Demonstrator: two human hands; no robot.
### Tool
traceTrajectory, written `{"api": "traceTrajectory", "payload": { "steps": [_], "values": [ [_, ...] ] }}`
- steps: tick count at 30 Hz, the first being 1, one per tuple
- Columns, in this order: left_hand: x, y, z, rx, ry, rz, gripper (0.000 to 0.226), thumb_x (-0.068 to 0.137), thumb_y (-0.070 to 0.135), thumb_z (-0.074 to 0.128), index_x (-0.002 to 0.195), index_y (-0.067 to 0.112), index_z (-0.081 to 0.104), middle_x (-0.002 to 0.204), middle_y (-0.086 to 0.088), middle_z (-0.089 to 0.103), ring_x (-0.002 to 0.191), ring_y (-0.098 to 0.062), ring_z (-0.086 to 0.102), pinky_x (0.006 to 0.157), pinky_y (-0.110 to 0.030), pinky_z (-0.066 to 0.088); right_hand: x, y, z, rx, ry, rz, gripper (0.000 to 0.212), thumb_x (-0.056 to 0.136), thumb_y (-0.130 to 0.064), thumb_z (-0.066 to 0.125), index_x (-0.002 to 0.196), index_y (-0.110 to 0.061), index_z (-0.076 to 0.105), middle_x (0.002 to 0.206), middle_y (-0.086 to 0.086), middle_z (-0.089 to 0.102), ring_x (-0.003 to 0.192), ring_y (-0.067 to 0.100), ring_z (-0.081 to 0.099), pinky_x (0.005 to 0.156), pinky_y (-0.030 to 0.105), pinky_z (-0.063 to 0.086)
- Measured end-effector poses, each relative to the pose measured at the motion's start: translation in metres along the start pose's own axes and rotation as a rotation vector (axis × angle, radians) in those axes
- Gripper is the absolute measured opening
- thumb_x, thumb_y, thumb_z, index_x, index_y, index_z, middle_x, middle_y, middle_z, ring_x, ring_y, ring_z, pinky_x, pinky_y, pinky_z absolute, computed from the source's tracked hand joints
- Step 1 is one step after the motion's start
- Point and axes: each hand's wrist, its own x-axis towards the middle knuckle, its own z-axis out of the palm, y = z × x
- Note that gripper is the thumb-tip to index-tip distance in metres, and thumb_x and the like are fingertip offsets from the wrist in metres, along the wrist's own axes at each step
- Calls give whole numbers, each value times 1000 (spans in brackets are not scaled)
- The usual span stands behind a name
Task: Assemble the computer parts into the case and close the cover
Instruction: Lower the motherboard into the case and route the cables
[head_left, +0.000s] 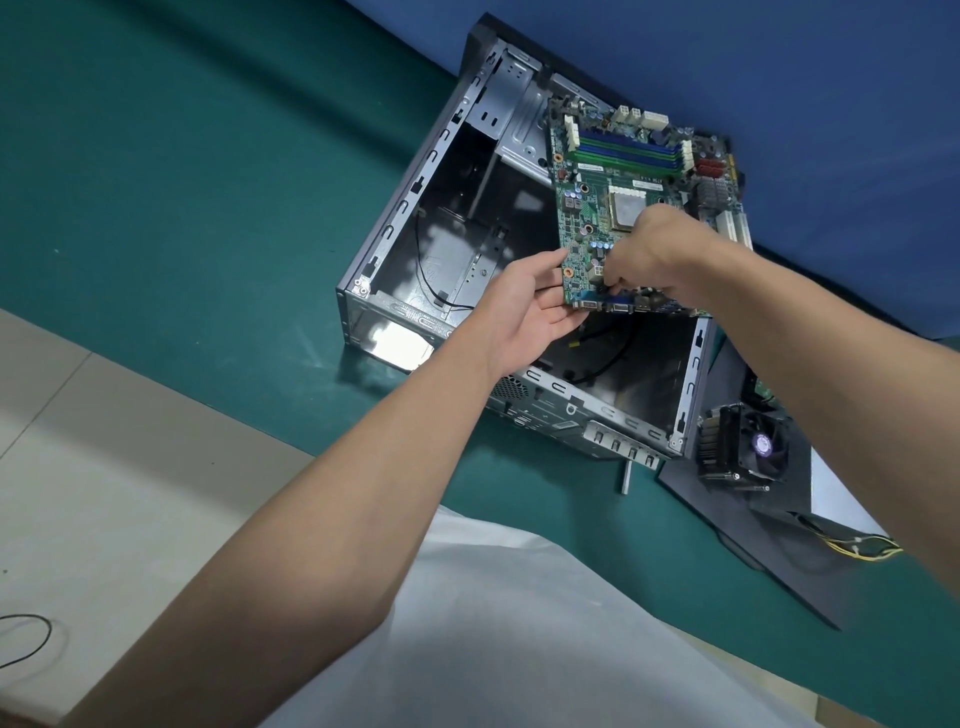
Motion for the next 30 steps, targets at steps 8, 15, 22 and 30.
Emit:
{"api": "traceTrajectory", "payload": {
  "steps": [8, 15, 22, 30],
  "values": [
    [0, 0, 0, 1, 8, -7, 23, 96, 22, 55, 105, 2, 61, 91, -14, 69, 95, -28, 64, 98, -38, 49, -2, 1, 0, 9, -23, -18, 15, 88, -13, 64, 89, 0, 57, 74, 8, 54, 61, 19, 49, 48, 26, 36],
    [0, 0, 0, -4, 1, 0, 22, 95, 21, 56, 107, 2, 60, 91, -12, 69, 93, -26, 65, 97, -38, 49, -1, 6, 4, 67, 1, -47, 14, 87, -13, 66, 83, -3, 58, 73, 7, 54, 62, 18, 49, 48, 26, 35],
    [2, 0, 0, -10, 9, 6, 23, 95, 20, 57, 110, 2, 59, 93, -12, 69, 99, -27, 65, 103, -43, 45, 1, 16, 17, 115, 122, -63, 18, 86, -16, 63, 92, 1, 66, 87, 13, 65, 79, 28, 61, 74, 39, 53],
    [1, -1, 1, -21, 14, 5, 18, 94, 20, 58, 102, 3, 60, 84, -10, 71, 92, -26, 67, 102, -42, 47, -1, 18, 32, 126, 235, 16, 23, 84, -26, 68, 95, -5, 67, 97, 12, 67, 89, 31, 63, 82, 44, 55]
  ]
}}
